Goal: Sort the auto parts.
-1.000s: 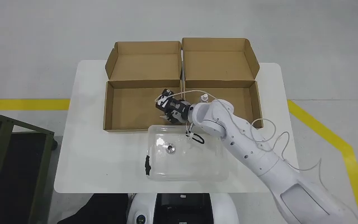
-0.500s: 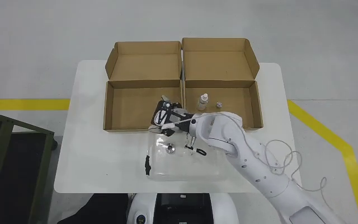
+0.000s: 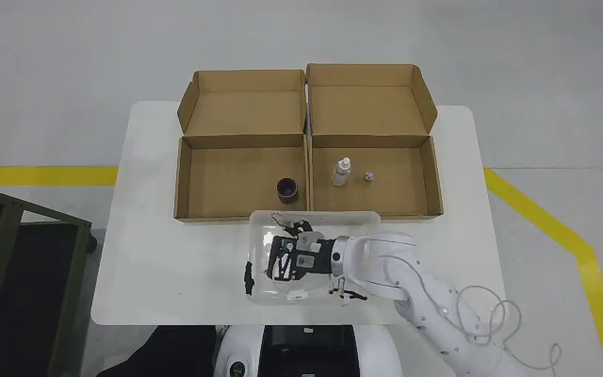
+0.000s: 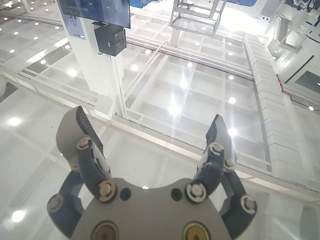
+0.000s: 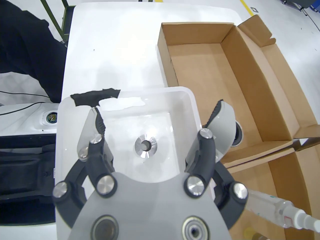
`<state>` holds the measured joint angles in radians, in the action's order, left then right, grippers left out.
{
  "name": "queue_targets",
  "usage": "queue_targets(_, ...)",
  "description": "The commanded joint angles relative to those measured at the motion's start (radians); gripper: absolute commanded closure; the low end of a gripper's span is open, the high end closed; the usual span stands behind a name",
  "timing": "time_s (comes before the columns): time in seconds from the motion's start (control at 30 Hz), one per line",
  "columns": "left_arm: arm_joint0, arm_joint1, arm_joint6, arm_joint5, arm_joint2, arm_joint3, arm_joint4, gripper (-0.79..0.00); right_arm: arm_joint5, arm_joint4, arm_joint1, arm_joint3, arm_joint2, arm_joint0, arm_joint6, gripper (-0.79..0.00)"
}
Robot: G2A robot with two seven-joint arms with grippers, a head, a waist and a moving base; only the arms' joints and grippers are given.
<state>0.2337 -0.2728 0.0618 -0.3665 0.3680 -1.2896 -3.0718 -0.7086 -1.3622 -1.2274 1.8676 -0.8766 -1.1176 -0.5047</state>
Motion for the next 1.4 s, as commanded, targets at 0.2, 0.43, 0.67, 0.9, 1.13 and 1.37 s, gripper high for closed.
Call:
queue_targets(0.2,0.0,0.0,0.0,0.0,0.0,0.0,0.0,-0.785,-0.022,-0.089,0.014,-0.037,-0.003,-0.046,0.038,-0.693)
queue_targets(0.43,0.0,0.0,0.0,0.0,0.0,0.0,0.0,-0.785,0.003,-0.111,0.009,-0.109,0.007,-0.018,0.059,-0.69)
queue_targets(0.67,0.0,0.0,0.0,0.0,0.0,0.0,0.0,-0.785,0.021,-0.114,0.0,-0.17,0.031,0.015,0.069,-0.619)
queue_targets(0.9,0.0,0.0,0.0,0.0,0.0,0.0,0.0,-0.785,0.025,-0.108,-0.009,-0.218,0.055,0.038,0.068,-0.526)
queue_targets(1.13,0.0,0.0,0.0,0.0,0.0,0.0,0.0,-0.785,0.022,-0.095,-0.014,-0.246,0.066,0.052,0.078,-0.385)
queue_targets(1.37,0.0,0.0,0.0,0.0,0.0,0.0,0.0,-0.785,0.018,-0.086,-0.018,-0.252,0.072,0.061,0.079,-0.249)
